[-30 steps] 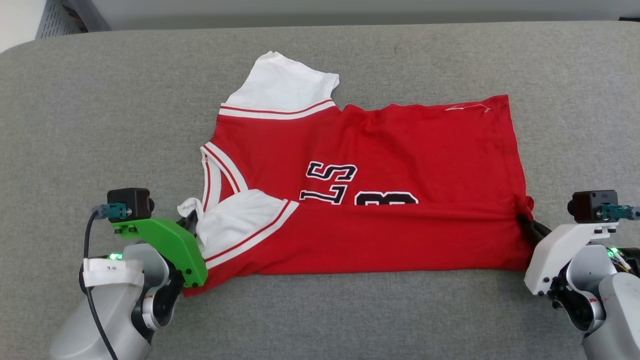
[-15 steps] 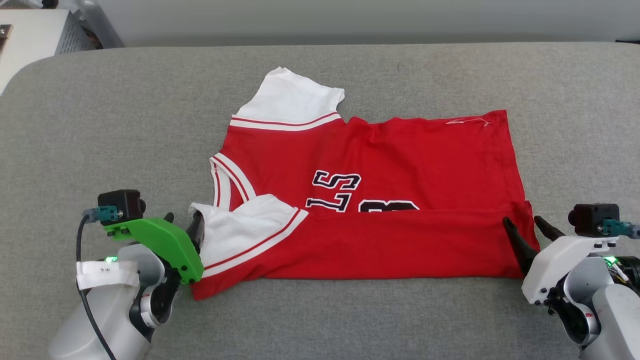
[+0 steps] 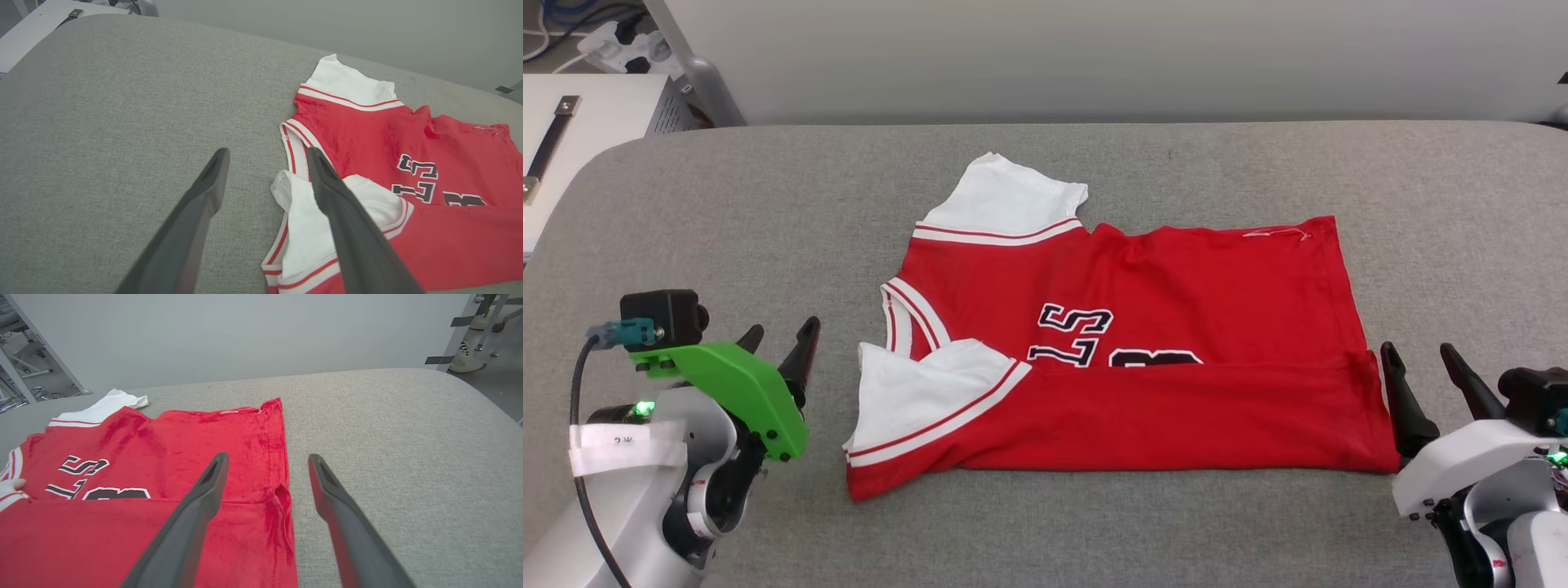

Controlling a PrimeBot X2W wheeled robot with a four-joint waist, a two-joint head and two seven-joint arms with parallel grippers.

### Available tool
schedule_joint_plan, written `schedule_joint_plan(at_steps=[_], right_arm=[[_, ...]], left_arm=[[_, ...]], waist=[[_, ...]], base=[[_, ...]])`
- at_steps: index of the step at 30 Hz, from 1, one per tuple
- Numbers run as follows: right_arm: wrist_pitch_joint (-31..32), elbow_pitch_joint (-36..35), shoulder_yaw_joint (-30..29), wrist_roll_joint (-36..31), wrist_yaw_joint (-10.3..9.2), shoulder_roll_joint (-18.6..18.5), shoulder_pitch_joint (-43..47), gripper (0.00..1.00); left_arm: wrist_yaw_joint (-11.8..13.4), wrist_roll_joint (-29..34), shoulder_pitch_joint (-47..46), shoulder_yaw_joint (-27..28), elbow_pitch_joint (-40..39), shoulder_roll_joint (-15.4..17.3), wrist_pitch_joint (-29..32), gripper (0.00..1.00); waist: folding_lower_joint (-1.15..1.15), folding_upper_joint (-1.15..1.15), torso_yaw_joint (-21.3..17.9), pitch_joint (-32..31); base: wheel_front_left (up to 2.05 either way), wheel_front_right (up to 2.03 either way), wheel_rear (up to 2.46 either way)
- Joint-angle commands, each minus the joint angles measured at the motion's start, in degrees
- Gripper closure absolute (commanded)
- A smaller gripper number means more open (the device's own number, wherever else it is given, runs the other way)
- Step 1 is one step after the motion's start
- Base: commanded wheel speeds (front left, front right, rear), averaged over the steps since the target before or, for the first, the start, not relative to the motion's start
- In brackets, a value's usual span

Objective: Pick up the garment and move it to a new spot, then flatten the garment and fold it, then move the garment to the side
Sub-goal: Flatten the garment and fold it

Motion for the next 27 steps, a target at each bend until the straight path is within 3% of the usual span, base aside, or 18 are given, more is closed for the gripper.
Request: schedule_joint_plan(at_steps=[1,6,10,17,27], right_arm=[[0.49,-1.84,-0.79,-0.84,-0.05,1.02,1.47,0.00],[2.63,-7.15,-2.55,-2.38,-0.05,3.64,4.35,0.00],[3.62,-9.61,-2.77,-2.76,-0.05,4.61,4.98,0.00],[4.75,-11.46,-2.83,-2.57,-0.05,5.40,4.85,0.00],[5.48,-11.97,-3.16,-1.83,-0.05,4.90,4.13,0.00]], left_arm=[[0.19,-0.76,0.91,-0.58,-2.20,1.70,2.57,0.00],[0.13,-3.14,1.99,-2.72,-9.70,5.63,12.15,0.00],[1.56,-4.50,2.95,-4.74,-11.75,6.53,17.86,0.00],[3.04,-5.34,3.69,-7.48,-7.30,4.77,21.65,0.00],[0.55,-6.26,1.99,-9.81,1.86,0.80,22.72,0.00]], waist=[[0.00,0.00,-0.15,-0.36],[0.00,0.00,-0.87,0.03],[0.00,0.00,-1.61,1.10],[0.00,0.00,-2.47,3.16],[0.00,0.00,-3.18,5.62]], base=[[0.00,0.00,0.00],[0.00,0.00,0.00],[0.00,0.00,0.00],[0.00,0.00,0.00],[0.00,0.00,0.00]])
